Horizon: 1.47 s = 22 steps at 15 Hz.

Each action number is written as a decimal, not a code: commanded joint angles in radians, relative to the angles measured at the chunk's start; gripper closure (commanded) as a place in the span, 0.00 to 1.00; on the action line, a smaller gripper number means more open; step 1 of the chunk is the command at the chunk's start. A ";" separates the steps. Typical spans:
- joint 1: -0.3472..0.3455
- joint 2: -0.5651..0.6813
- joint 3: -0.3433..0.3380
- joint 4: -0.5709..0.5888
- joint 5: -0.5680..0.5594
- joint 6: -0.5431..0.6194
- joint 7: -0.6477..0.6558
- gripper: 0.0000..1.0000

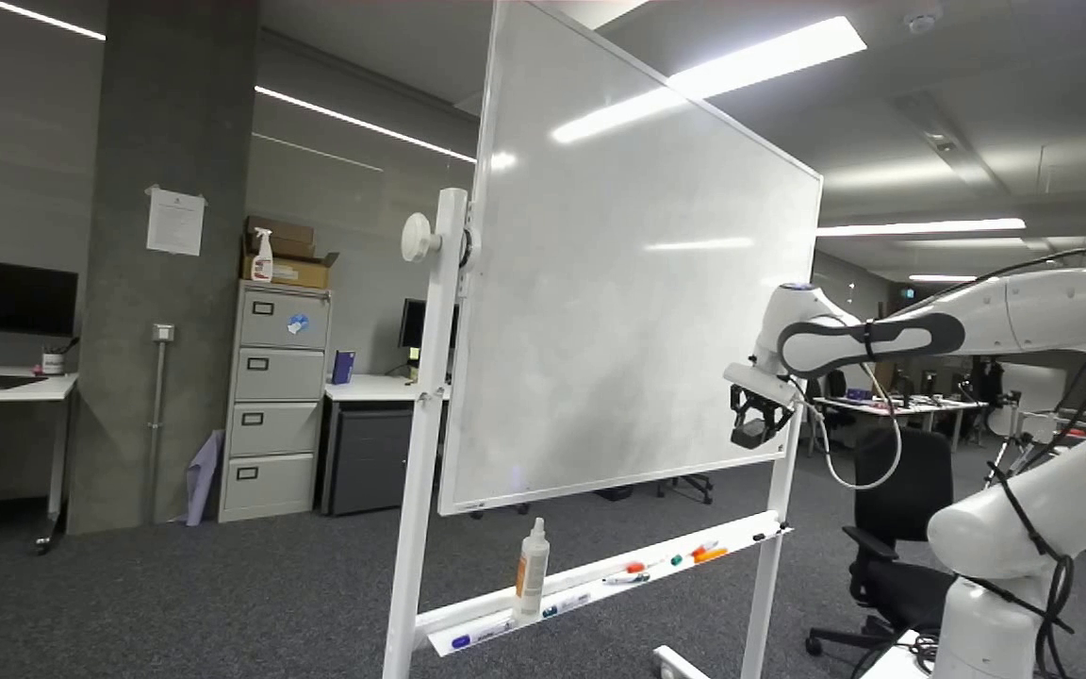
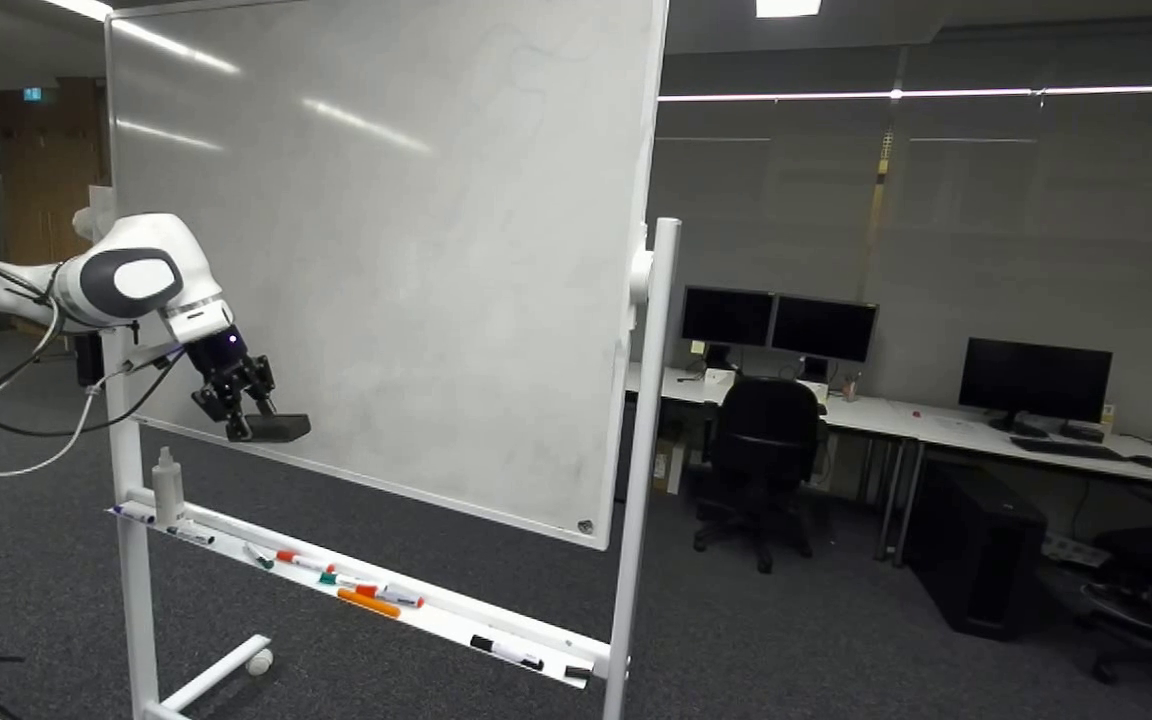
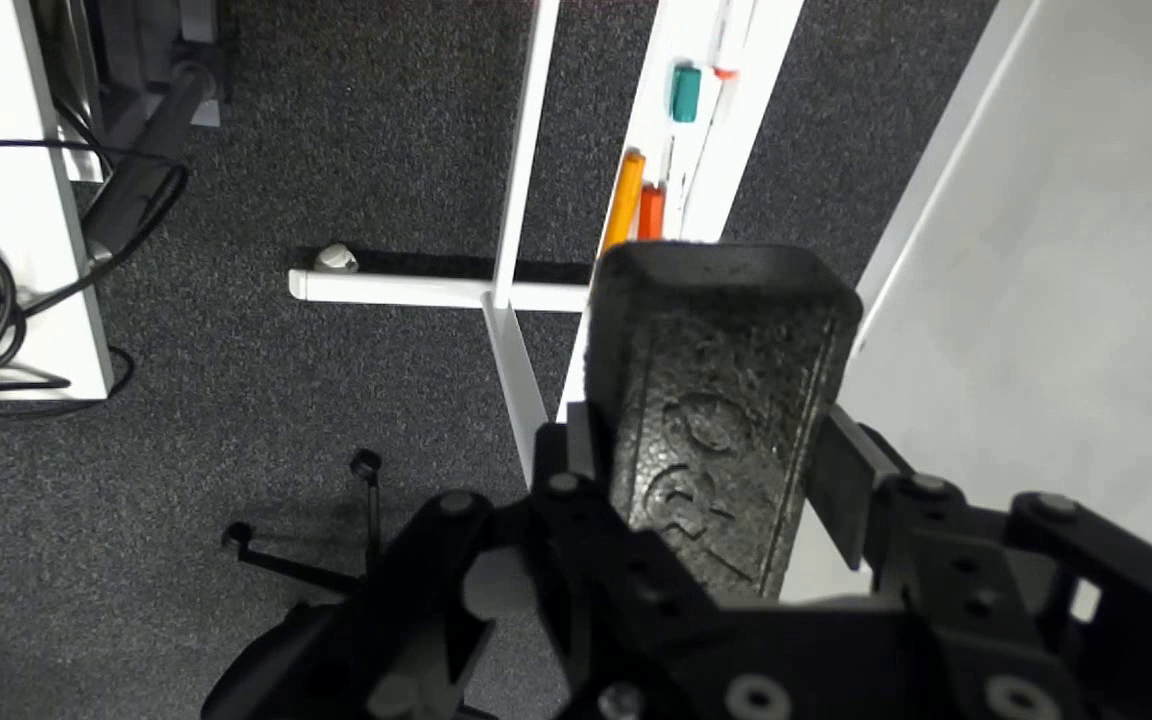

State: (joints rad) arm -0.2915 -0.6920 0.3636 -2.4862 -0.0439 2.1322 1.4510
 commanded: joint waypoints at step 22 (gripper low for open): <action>-0.043 0.470 0.088 -0.240 -0.362 0.832 0.552 0.69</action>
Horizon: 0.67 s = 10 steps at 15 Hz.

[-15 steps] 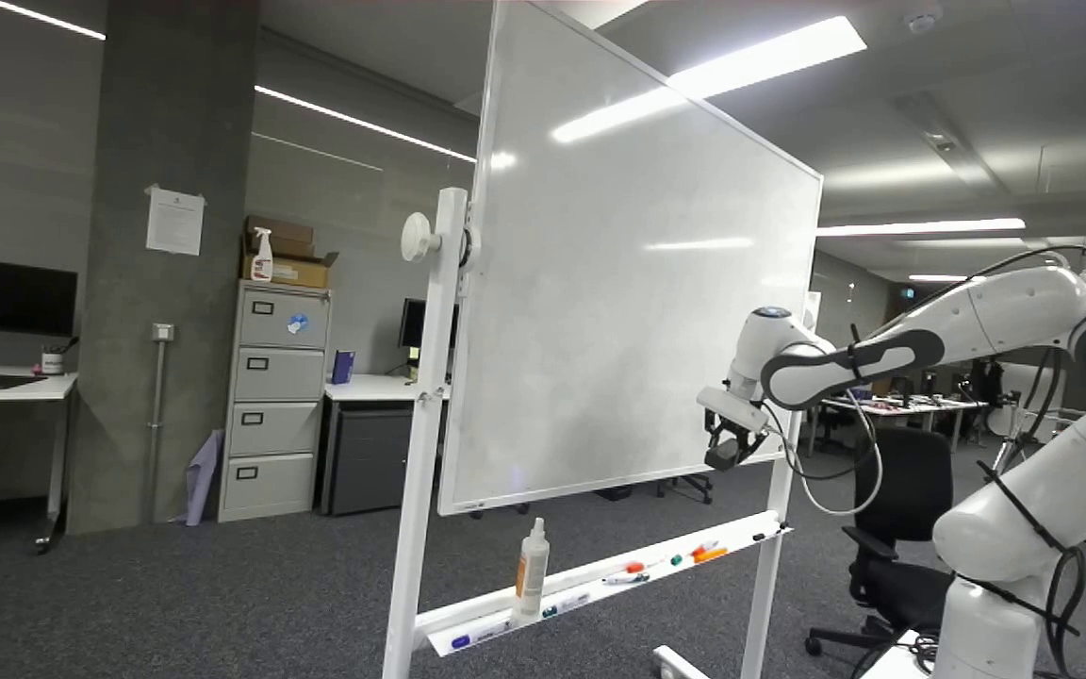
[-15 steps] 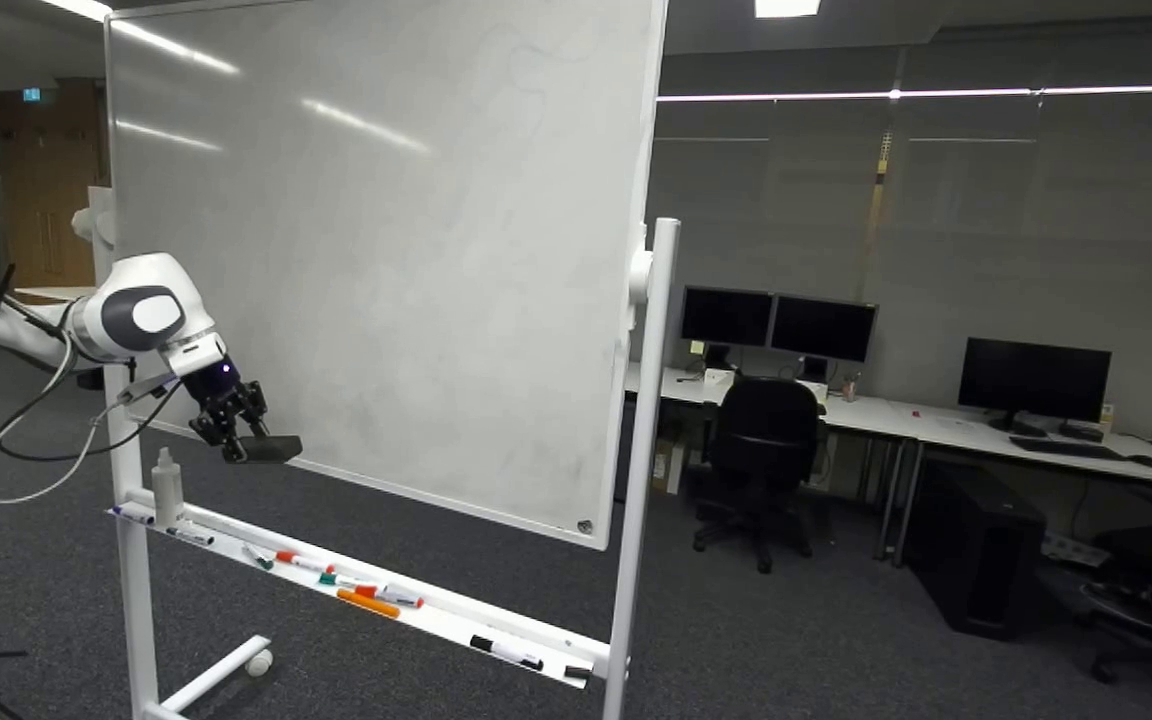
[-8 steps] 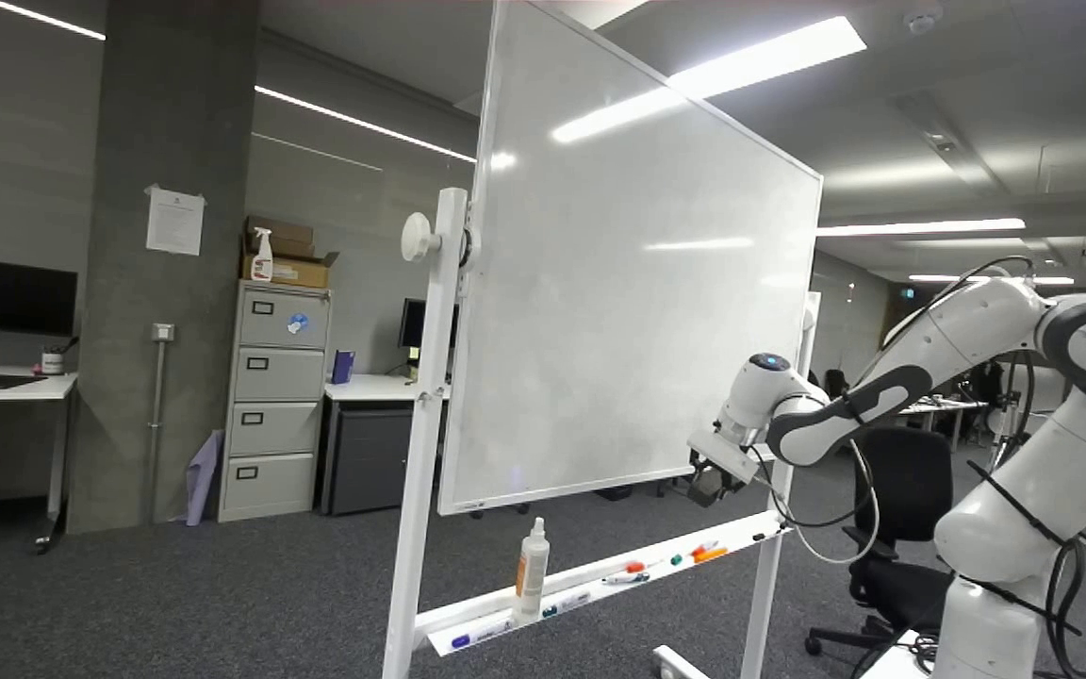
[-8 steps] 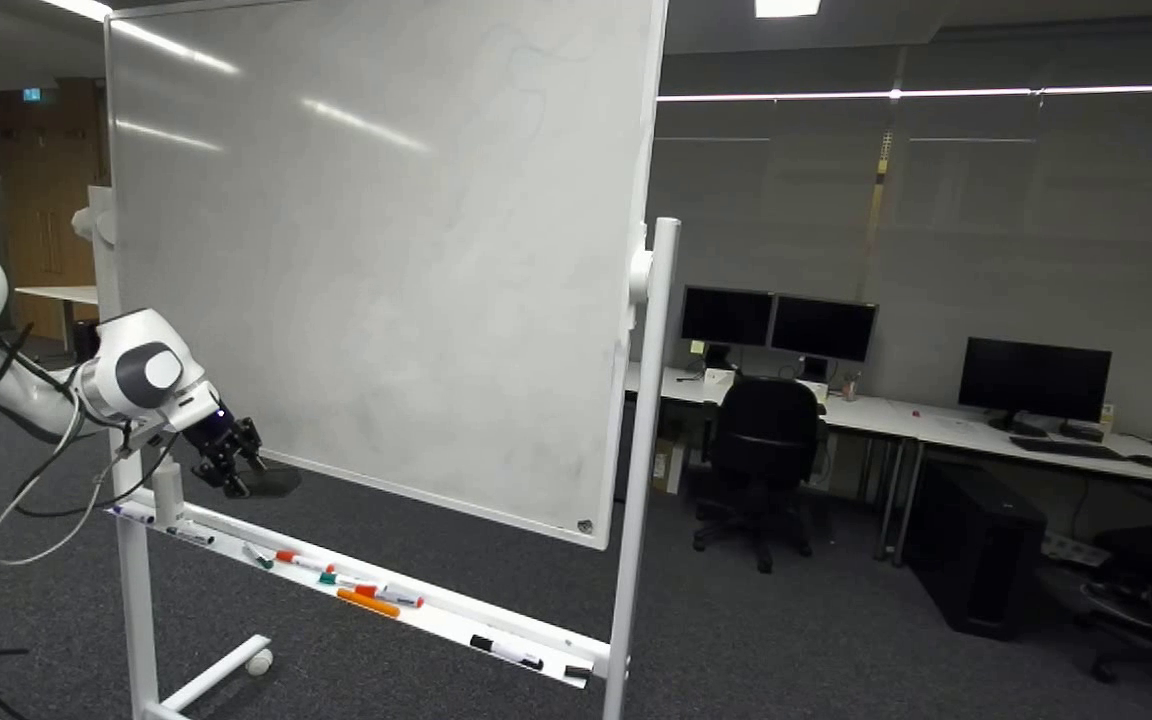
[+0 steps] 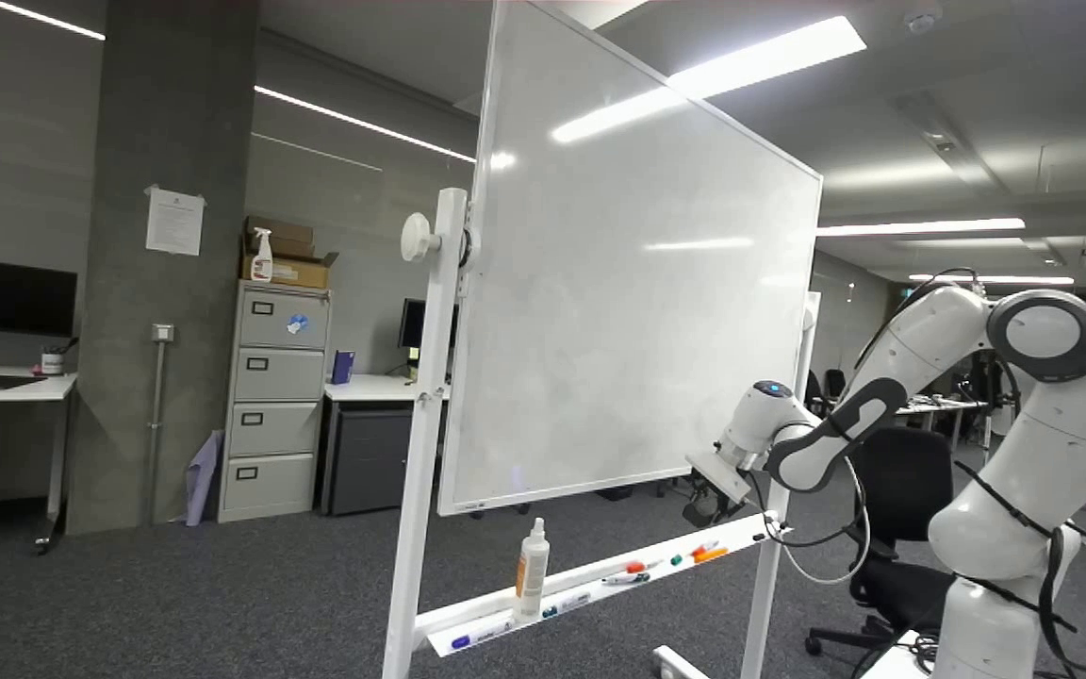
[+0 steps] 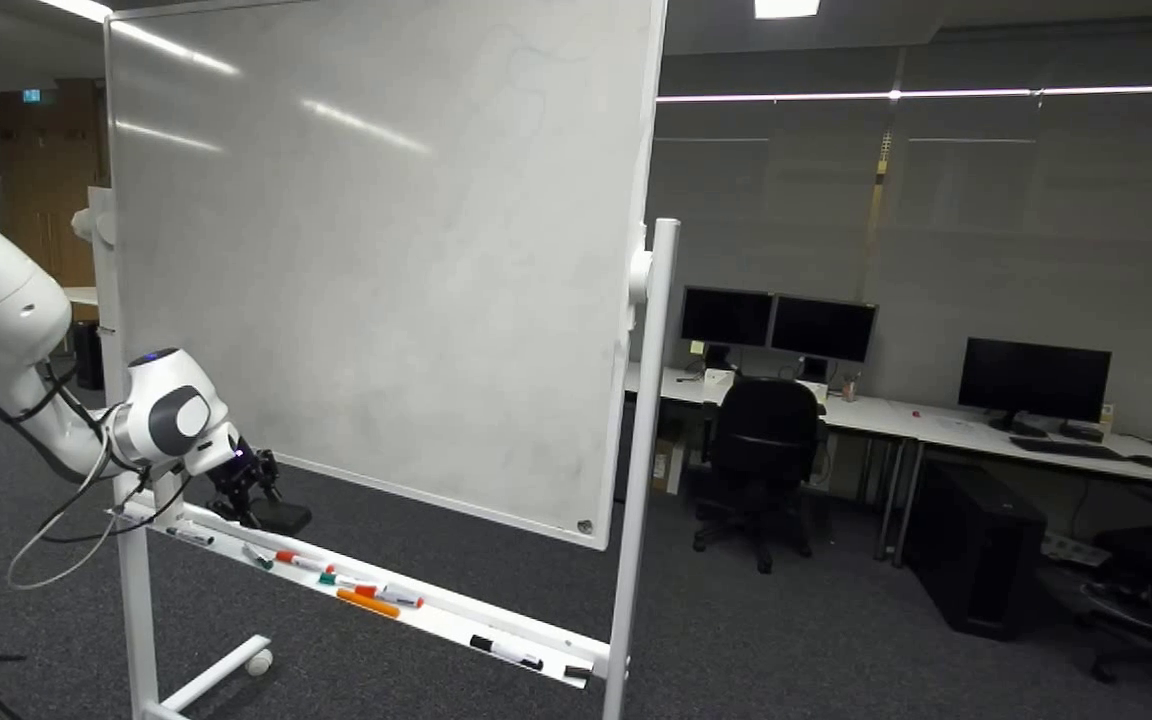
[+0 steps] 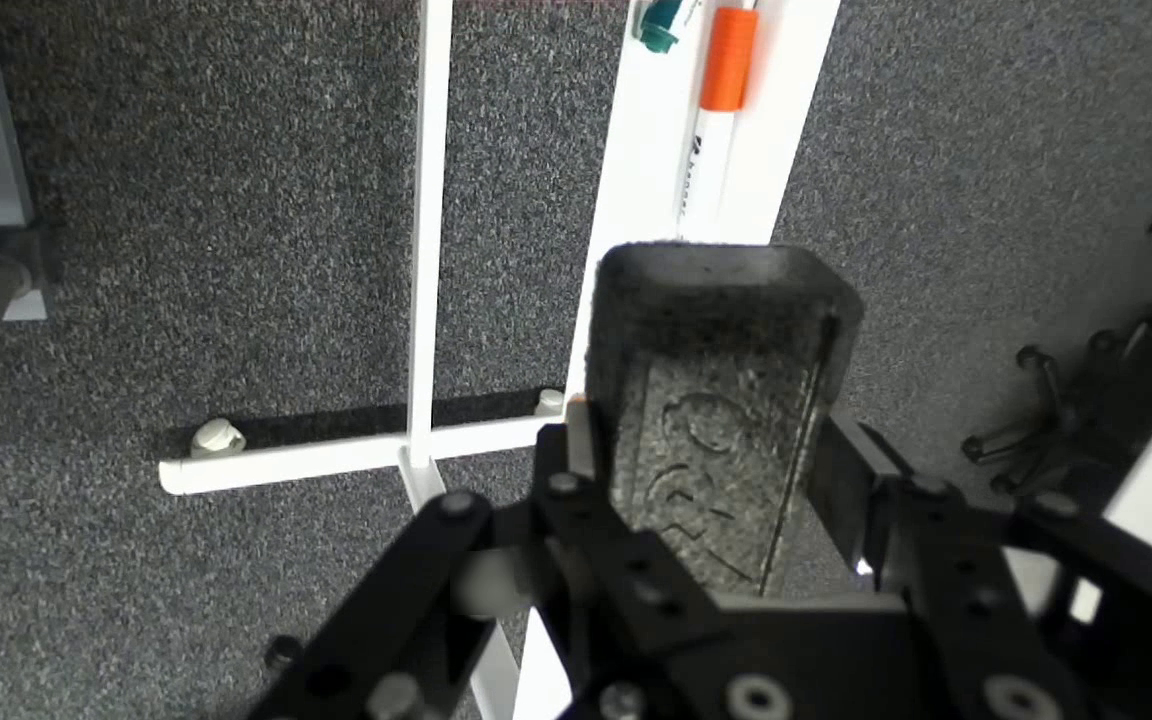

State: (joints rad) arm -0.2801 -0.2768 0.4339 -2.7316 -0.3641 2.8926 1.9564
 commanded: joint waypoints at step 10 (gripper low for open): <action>-0.046 0.063 0.015 0.005 -0.021 0.048 0.012 0.44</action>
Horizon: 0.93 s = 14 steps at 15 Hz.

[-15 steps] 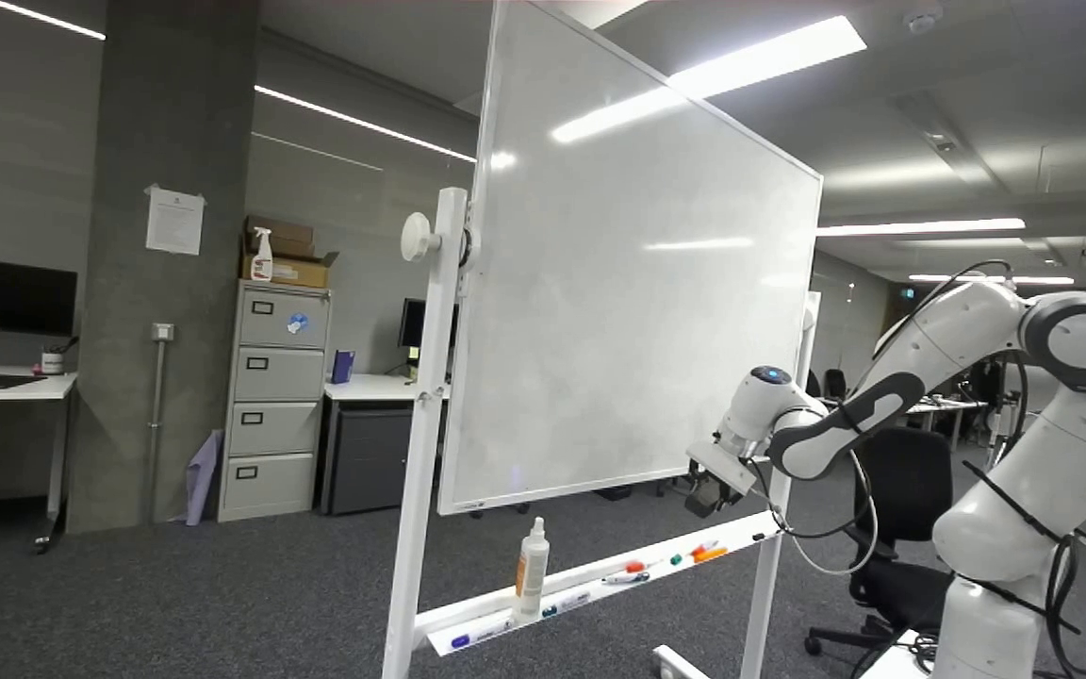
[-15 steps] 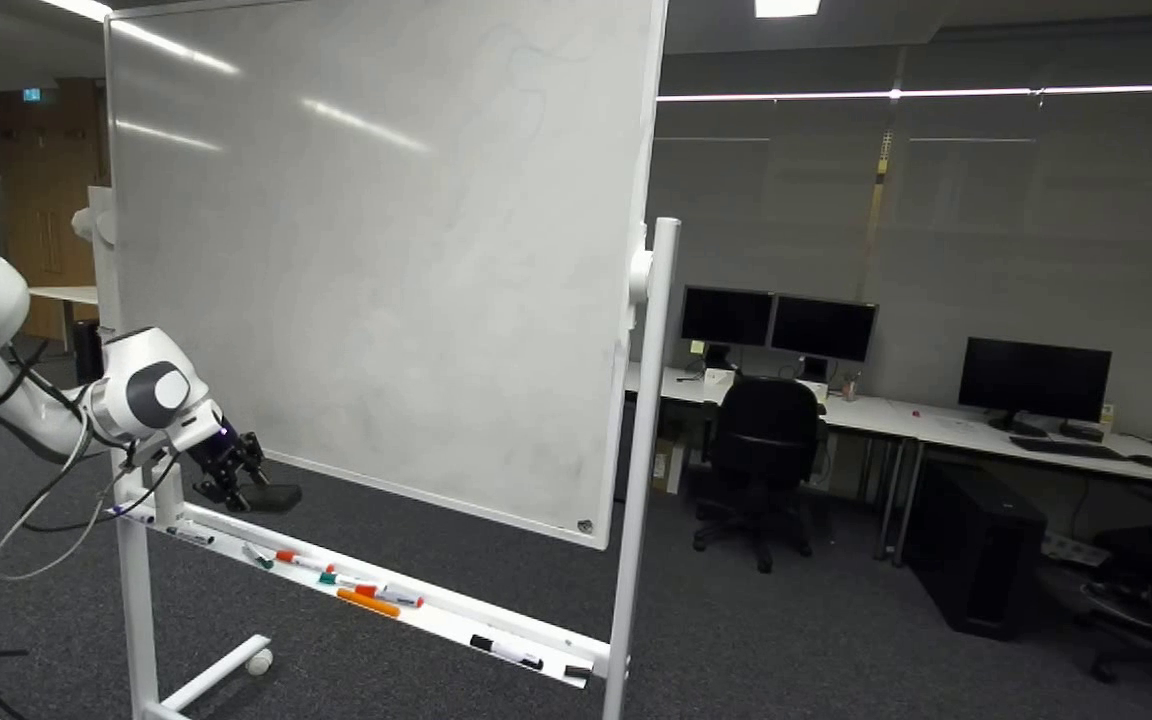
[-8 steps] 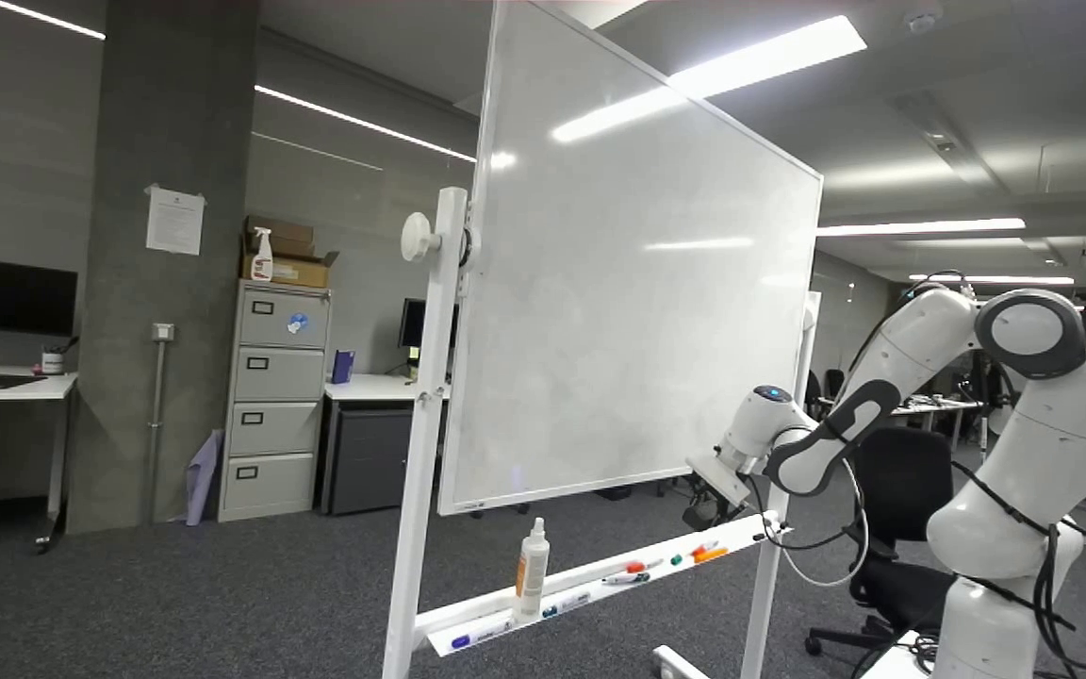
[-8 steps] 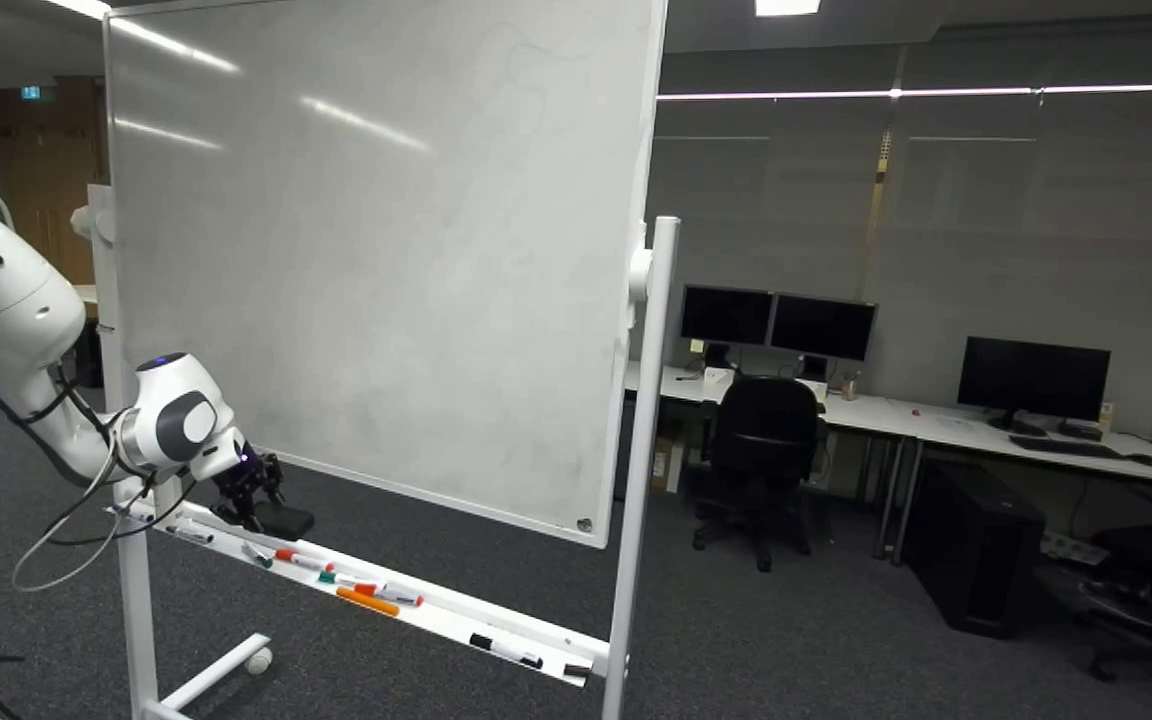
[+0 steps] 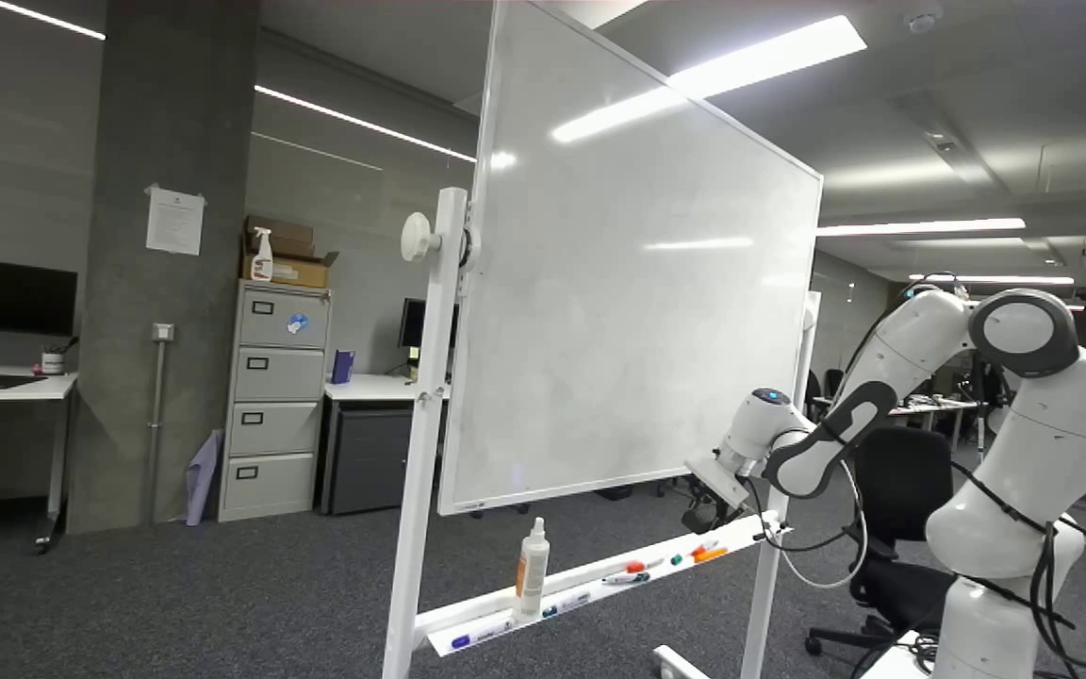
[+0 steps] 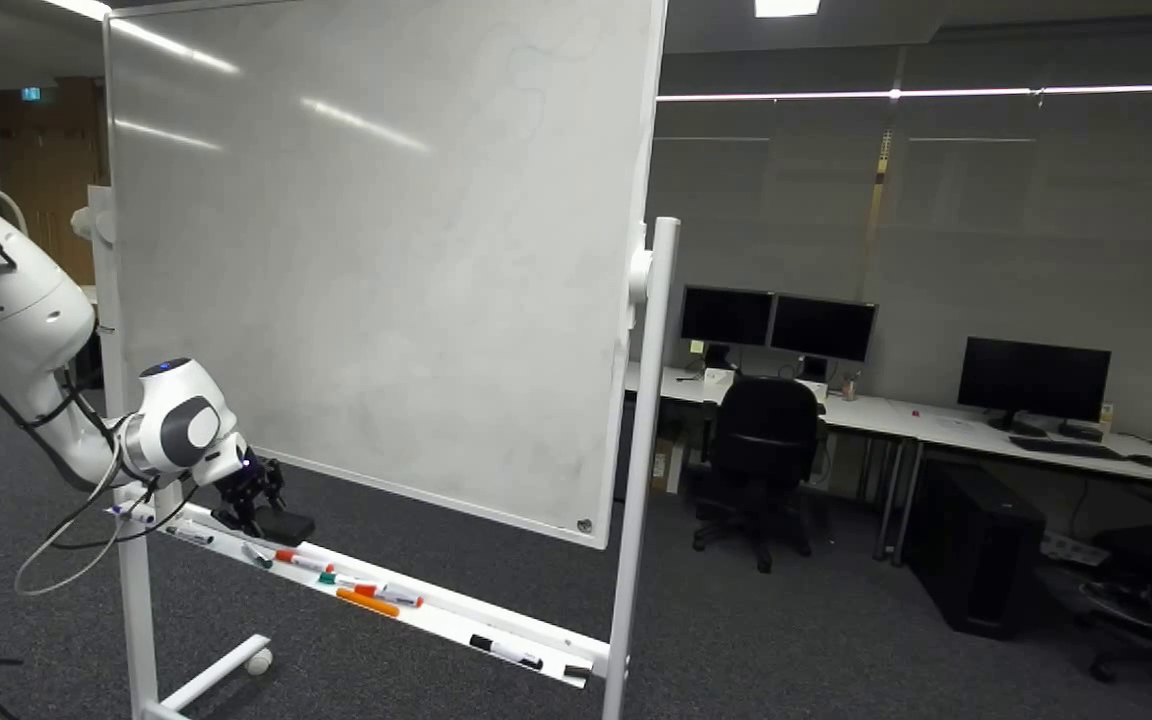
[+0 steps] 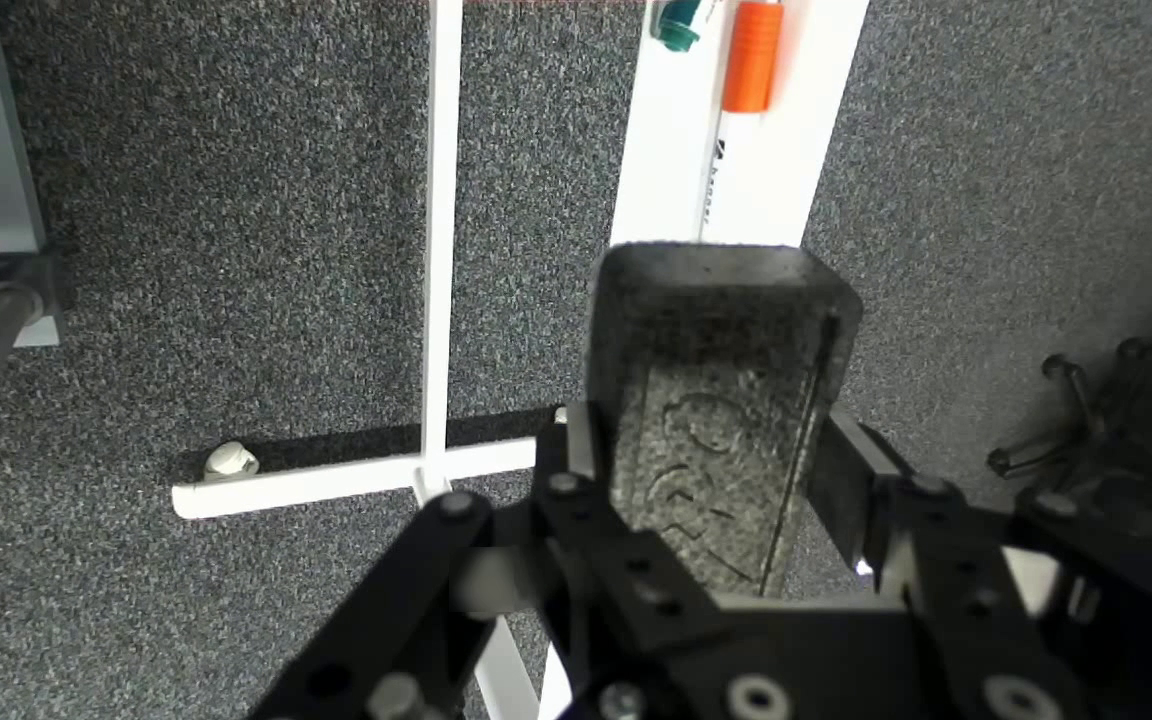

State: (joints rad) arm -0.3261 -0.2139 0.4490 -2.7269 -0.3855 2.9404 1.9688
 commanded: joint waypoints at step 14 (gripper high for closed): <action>-0.165 0.225 0.058 0.202 -0.444 -0.100 0.345 0.69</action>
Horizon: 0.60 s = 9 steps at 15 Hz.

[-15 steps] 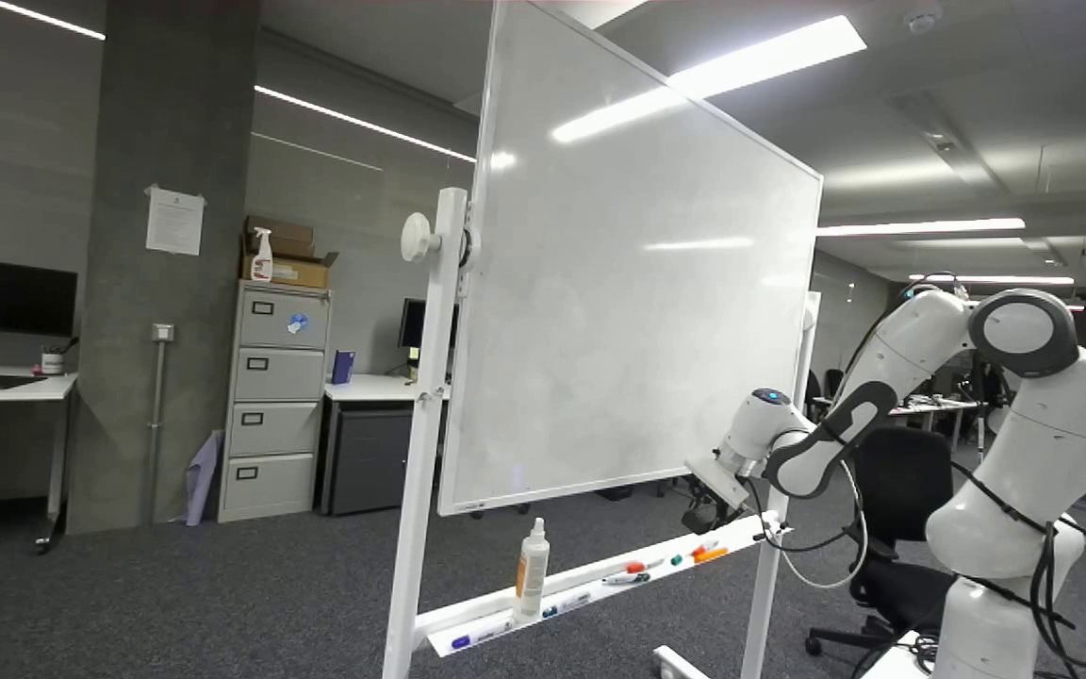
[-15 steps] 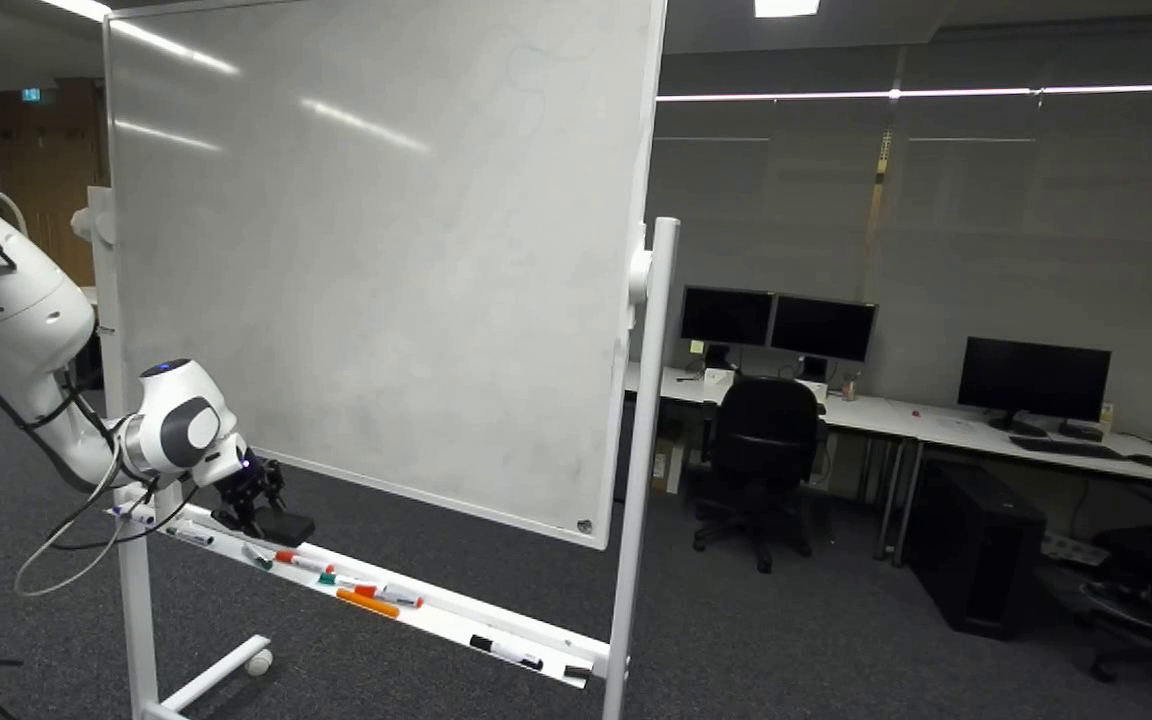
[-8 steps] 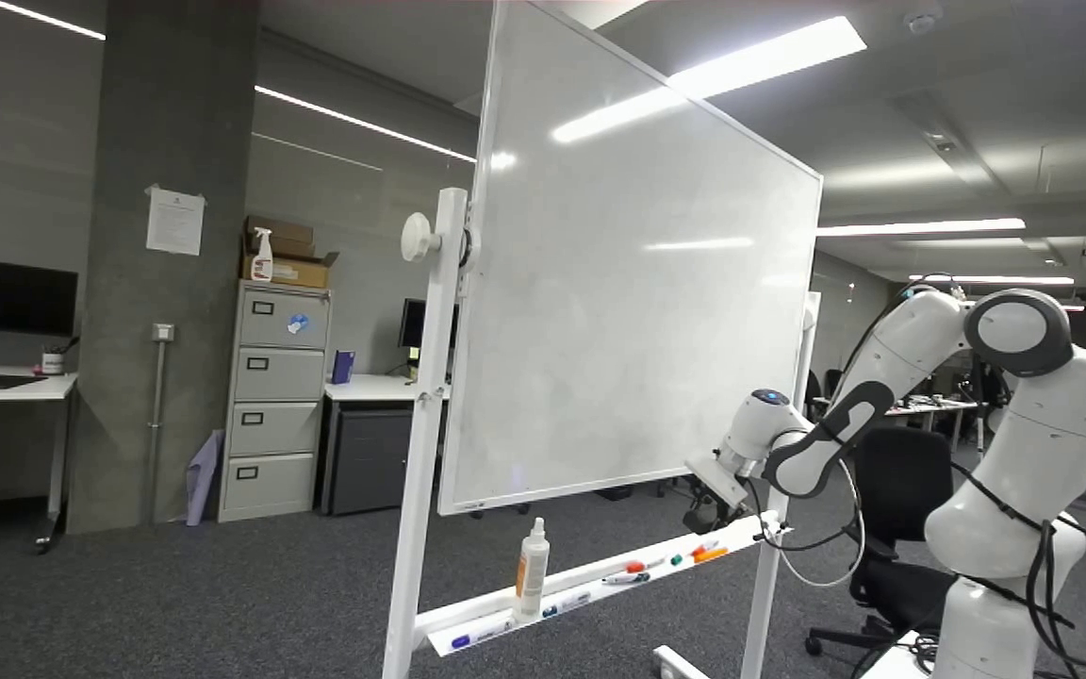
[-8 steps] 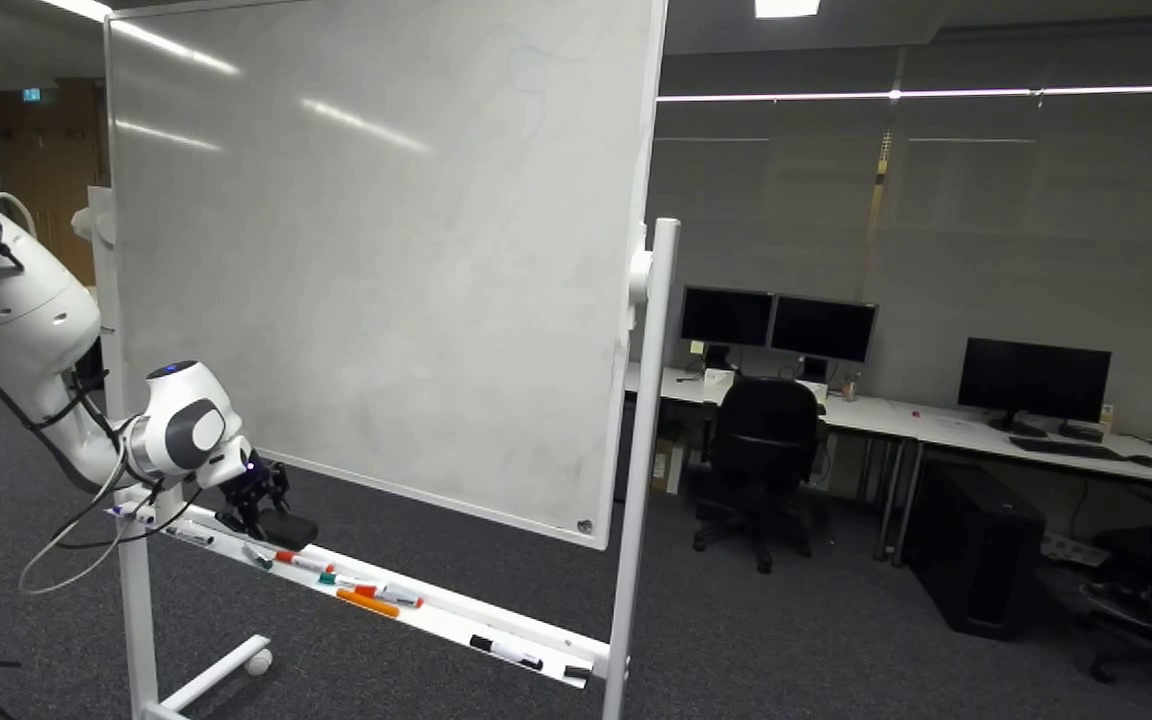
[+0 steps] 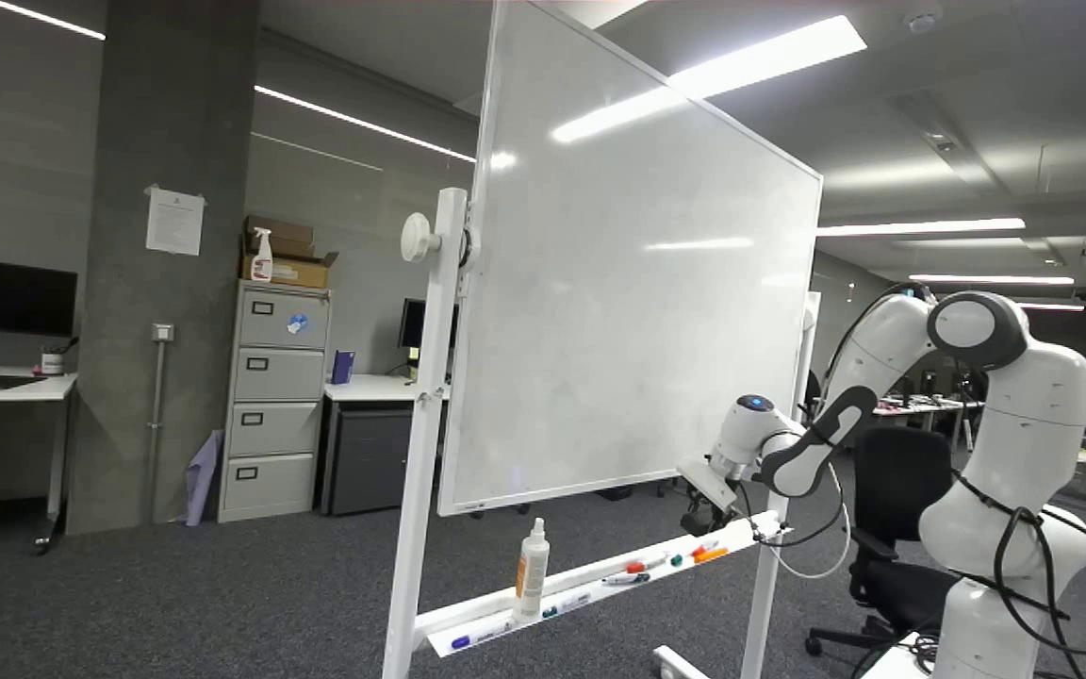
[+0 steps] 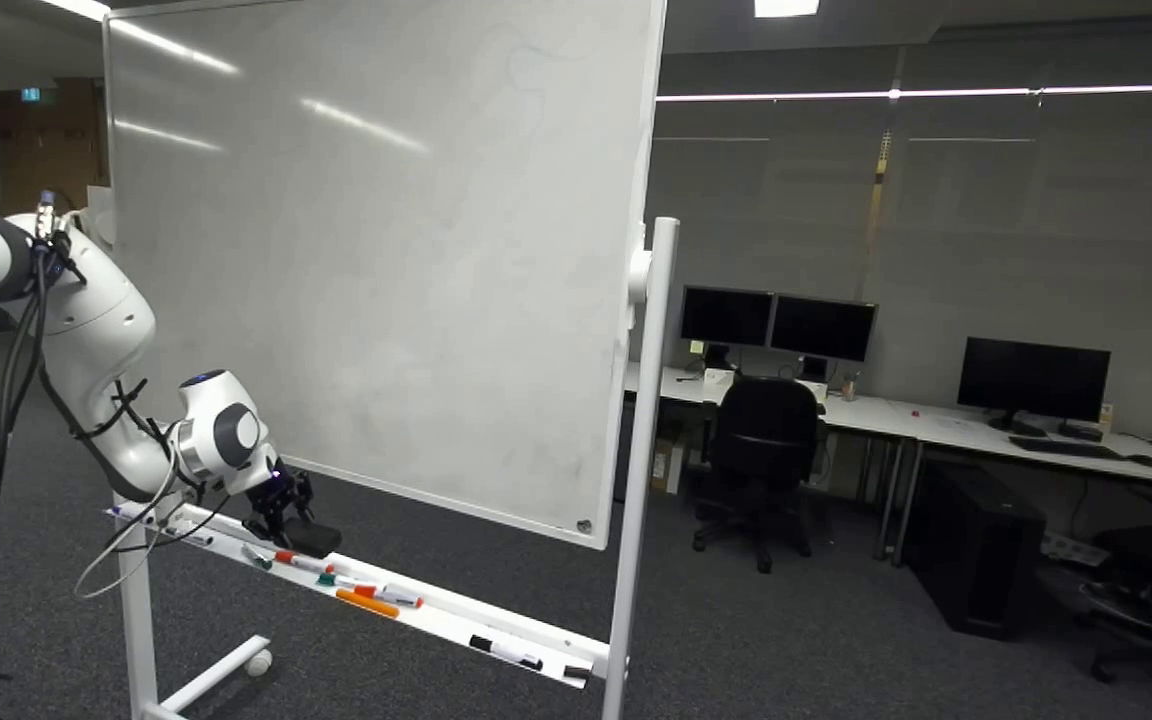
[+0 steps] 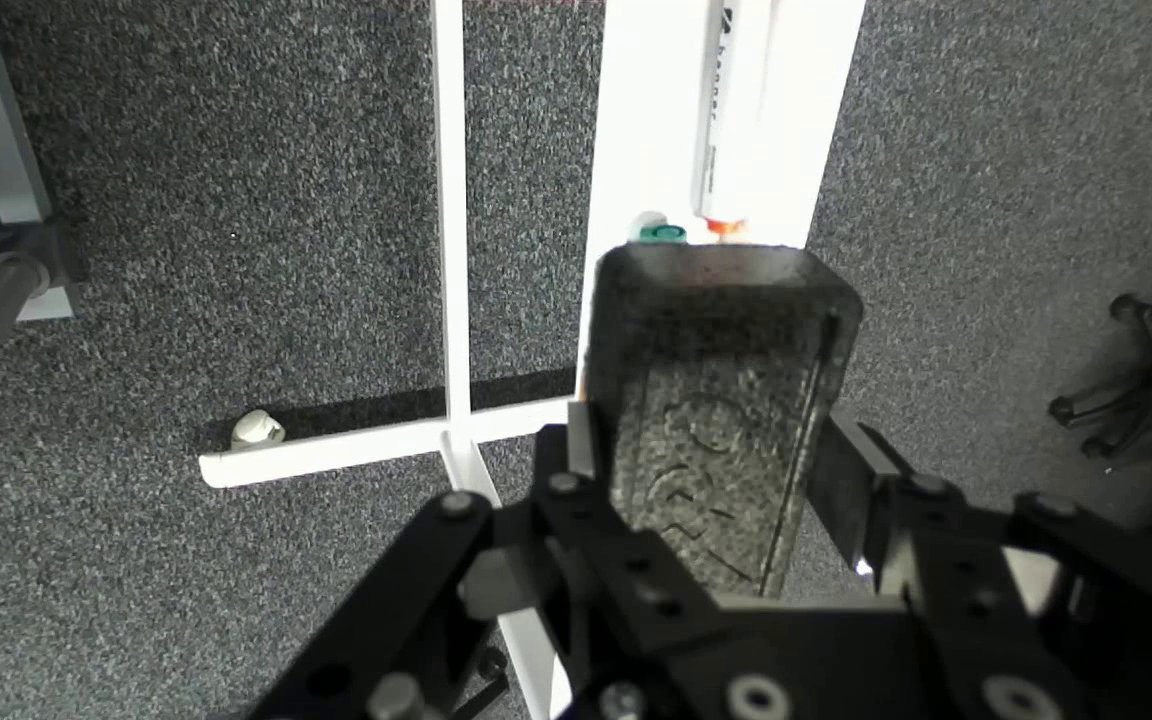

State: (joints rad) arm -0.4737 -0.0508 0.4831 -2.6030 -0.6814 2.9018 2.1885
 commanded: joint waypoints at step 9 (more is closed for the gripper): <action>0.094 0.243 -0.005 0.227 -0.455 -0.147 0.431 0.69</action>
State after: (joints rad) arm -0.4134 0.1365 0.5020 -2.4366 -1.1305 2.7849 2.6186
